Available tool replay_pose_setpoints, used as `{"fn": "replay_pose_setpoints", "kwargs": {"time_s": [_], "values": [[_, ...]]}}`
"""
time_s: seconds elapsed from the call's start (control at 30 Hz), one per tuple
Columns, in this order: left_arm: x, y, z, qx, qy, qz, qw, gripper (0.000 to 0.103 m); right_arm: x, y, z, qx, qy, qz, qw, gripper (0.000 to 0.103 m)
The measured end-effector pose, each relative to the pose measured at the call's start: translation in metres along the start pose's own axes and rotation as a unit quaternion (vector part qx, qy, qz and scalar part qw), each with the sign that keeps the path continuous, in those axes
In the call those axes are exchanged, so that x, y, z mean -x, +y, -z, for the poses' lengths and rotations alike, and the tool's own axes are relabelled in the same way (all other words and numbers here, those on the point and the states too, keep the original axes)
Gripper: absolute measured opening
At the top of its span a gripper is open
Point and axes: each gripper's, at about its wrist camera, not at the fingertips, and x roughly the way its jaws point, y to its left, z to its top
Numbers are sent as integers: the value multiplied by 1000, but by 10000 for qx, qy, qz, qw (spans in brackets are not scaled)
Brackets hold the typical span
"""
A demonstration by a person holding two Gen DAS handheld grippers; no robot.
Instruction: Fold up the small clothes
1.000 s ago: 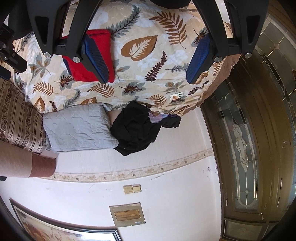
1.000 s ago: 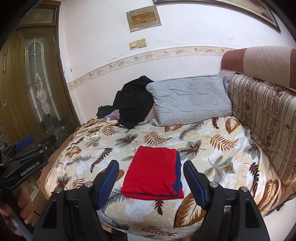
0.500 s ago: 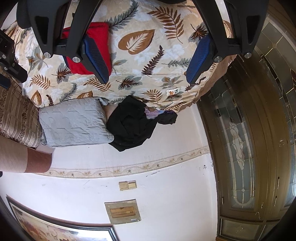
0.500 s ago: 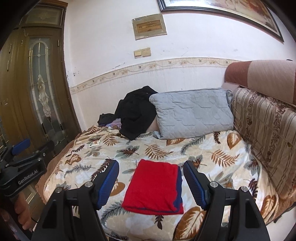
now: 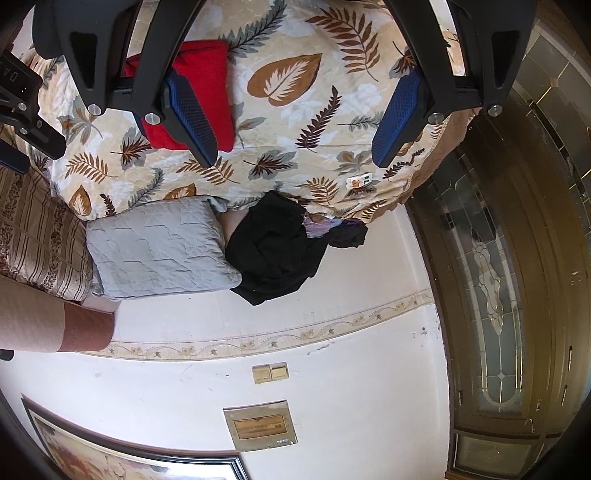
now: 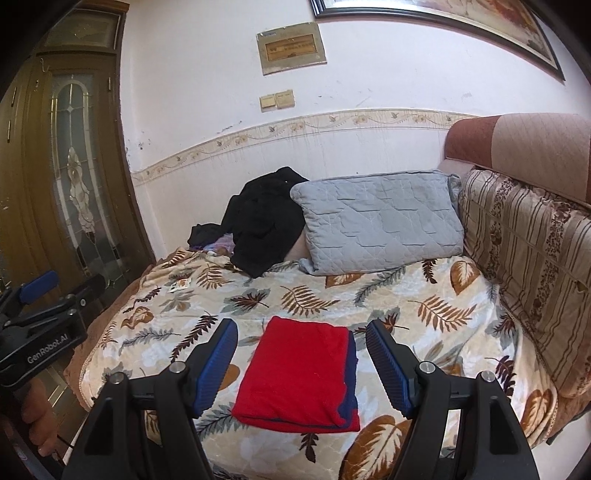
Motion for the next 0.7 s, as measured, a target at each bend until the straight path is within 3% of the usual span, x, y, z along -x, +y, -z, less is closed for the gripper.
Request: {"fn": "replay_pose_setpoints", "kwargs": {"time_s": [0.47, 0.7], "values": [[-31, 9, 7, 119, 216, 105, 9996, 86, -27, 6, 0, 200, 117, 124, 9997, 76], [-72, 11, 10, 254, 454, 268, 9983, 86, -63, -3, -5, 112, 320, 71, 9994, 76]]}}
